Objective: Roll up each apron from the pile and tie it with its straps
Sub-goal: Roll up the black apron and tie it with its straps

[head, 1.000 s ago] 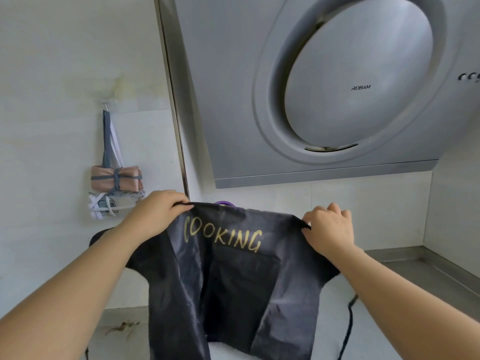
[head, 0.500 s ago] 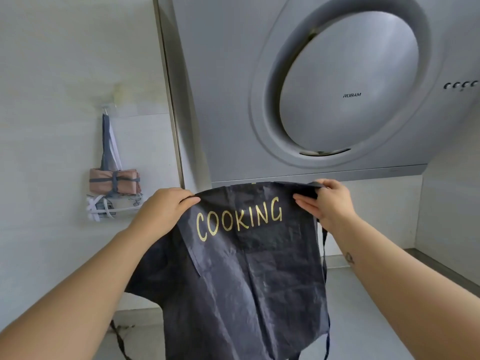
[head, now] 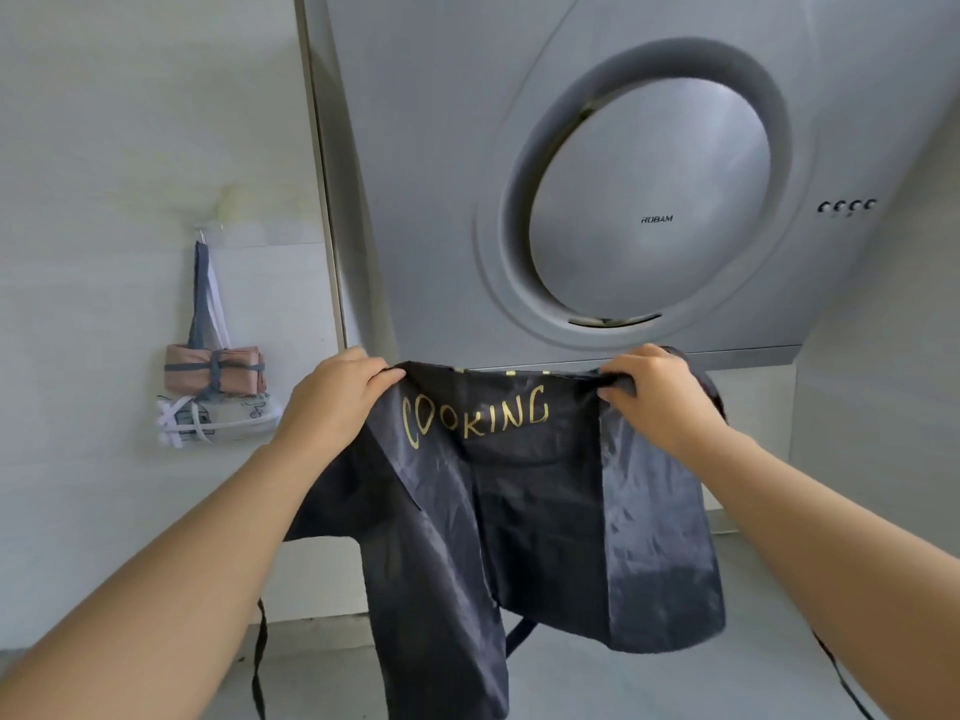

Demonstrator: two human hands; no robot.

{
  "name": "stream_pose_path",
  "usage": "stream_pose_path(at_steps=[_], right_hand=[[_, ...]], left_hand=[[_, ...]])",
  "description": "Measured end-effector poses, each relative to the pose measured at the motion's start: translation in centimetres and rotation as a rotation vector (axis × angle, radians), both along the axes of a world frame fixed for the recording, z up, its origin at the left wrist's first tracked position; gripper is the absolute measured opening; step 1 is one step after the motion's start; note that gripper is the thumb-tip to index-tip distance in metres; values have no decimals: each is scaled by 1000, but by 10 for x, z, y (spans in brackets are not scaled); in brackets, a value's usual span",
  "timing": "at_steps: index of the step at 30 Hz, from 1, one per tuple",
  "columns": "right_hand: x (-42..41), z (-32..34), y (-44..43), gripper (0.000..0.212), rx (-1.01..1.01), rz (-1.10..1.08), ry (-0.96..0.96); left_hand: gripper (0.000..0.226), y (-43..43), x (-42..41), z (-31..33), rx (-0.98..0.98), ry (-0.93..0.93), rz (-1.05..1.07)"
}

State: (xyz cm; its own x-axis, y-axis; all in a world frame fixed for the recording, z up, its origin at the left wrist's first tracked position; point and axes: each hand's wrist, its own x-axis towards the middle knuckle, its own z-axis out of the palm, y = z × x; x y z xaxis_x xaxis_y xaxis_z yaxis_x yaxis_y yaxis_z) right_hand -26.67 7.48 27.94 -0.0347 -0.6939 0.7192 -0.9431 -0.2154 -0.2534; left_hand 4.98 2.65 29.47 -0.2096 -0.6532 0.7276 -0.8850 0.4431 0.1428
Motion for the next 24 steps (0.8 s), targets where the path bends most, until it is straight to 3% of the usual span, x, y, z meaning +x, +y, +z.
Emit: stream_pose_path(at_steps=[3,6,8,9,13,17,19,21,22,24], right_hand=[[-8,2,3,18,-46,-129,-18],[-17,12,11,16,-145,-104,-306],[-23,13,16,16,-178,-36,-493],[-27,12,18,16,-182,-21,-499],[-36,10,26,16,-239,-26,-396],[-36,11,44,21,-519,-16,-363],[-55,-3,39,21,-267,-100,-227],[-68,-19,36,14,179,-211,-176],[-71,-26,38,14,262,-212,-193],[-69,-33,42,13,209,-178,-283]], left_hand=[[27,11,-3,2,16,-21,-89],[24,22,-2,-3,197,-157,-151],[28,26,-1,-13,286,-309,-62],[29,26,0,-20,283,-334,-10],[25,30,0,-19,5,-242,248],[24,44,-12,1,-346,74,311],[27,46,-7,-5,-206,22,365],[27,46,-4,-27,153,-110,419],[27,47,-3,-38,249,-137,444],[28,51,-3,-50,249,-102,478]])
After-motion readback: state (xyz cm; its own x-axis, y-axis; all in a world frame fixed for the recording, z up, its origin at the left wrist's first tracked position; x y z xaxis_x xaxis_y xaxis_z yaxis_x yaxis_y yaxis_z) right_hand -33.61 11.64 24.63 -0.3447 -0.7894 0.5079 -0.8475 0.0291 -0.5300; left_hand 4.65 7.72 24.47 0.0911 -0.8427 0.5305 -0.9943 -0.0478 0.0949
